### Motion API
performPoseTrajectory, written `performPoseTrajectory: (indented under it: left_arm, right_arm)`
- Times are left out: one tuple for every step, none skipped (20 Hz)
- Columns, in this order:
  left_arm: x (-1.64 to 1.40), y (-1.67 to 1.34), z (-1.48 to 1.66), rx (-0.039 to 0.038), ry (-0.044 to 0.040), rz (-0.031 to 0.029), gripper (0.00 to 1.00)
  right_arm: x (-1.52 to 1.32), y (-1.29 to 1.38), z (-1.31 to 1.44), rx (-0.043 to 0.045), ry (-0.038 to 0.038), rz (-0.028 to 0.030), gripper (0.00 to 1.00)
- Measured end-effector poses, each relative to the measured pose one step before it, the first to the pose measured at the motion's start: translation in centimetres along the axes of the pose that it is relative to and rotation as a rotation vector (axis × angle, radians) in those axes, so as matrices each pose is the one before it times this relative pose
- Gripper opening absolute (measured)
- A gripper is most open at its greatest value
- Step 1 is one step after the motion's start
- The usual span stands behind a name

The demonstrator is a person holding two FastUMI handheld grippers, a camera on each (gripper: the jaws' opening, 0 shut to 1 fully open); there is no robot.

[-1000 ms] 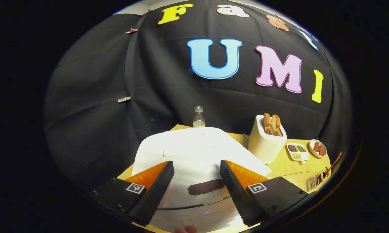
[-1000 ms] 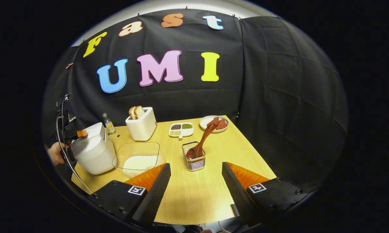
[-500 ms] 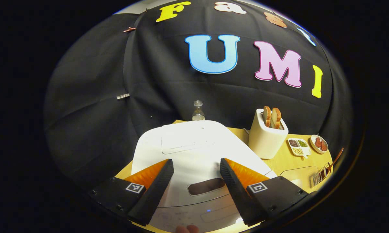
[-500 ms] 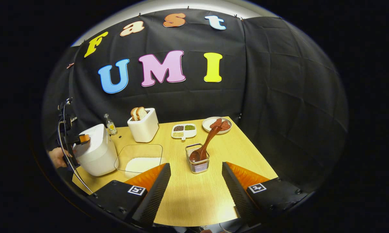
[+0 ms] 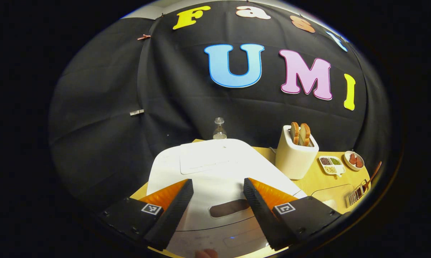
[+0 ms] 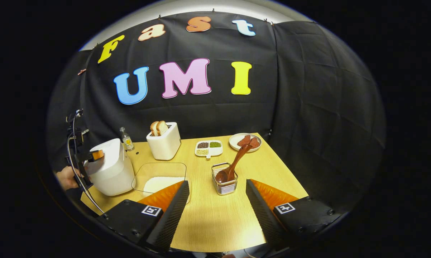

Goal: Close the left gripper, press the button to open the rice cooker; take a wooden spoon from the chopstick holder with the right hand, scoop a spoonful of rice and pour it into the rice cooker, then put the wooden spoon back into the chopstick holder.

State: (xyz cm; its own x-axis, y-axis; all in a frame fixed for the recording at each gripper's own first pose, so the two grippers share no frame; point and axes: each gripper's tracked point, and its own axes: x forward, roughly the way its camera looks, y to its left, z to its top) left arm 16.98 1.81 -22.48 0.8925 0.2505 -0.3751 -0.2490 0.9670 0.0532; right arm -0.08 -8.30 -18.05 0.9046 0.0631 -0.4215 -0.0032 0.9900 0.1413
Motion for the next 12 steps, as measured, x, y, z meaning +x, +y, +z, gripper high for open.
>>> performPoseTrajectory:
  left_arm:
    - [-0.405, -0.020, 0.503, 0.00116, -0.01961, -0.00796, 0.96]
    - [-0.334, -0.133, 0.598, 0.00615, -0.01988, -0.01296, 0.96]
    - [-0.410, -0.246, 0.623, 0.01109, -0.02129, -0.01325, 0.96]
    - [-0.459, -0.171, 0.713, 0.01209, -0.01955, -0.01552, 0.96]
    - [-0.637, -0.199, 0.764, 0.00933, -0.02057, -0.01579, 0.96]
    - [-0.485, -0.128, 0.664, 0.00617, -0.01877, -0.01364, 0.96]
    - [-0.505, -0.168, 0.731, 0.00779, -0.01641, -0.01243, 0.96]
    - [-0.576, -0.160, 0.616, 0.00774, -0.01466, -0.01230, 0.96]
    - [-0.515, -0.164, 0.585, 0.00587, -0.00984, -0.01286, 0.96]
    - [-0.524, -0.143, 0.507, 0.00133, -0.00858, -0.01344, 0.96]
    - [-0.608, -0.171, 0.589, -0.00143, -0.01176, -0.01384, 0.96]
    - [-0.619, -0.033, 0.615, -0.00032, -0.01412, -0.00982, 0.96]
  right_arm:
    - [-0.017, 0.282, 0.440, 0.00062, -0.00794, 0.00515, 0.99]
    - [-0.063, 0.238, 0.534, 0.00203, -0.00962, 0.00463, 0.99]
    - [0.034, 0.356, 0.531, 0.00134, -0.01099, 0.00563, 0.99]
    - [-0.064, 0.314, 0.567, -0.00039, -0.00953, 0.00556, 0.99]
    - [0.154, 0.352, 0.542, -0.00107, -0.00891, 0.00703, 0.99]
    - [0.002, 0.393, 0.521, -0.00290, -0.01007, 0.00706, 0.99]
    - [0.003, 0.326, 0.597, -0.00435, -0.01117, 0.00621, 0.99]
    - [0.069, 0.421, 0.474, -0.00509, -0.00976, 0.00716, 0.99]
    - [0.104, 0.371, 0.481, -0.00579, -0.00918, 0.00527, 0.99]
    - [0.189, 0.404, 0.470, -0.00523, -0.00940, 0.00761, 0.99]
    - [0.099, 0.453, 0.535, -0.00577, -0.01014, 0.00685, 0.99]
    - [-0.182, 0.470, 1.003, -0.00560, -0.00861, 0.00698, 0.99]
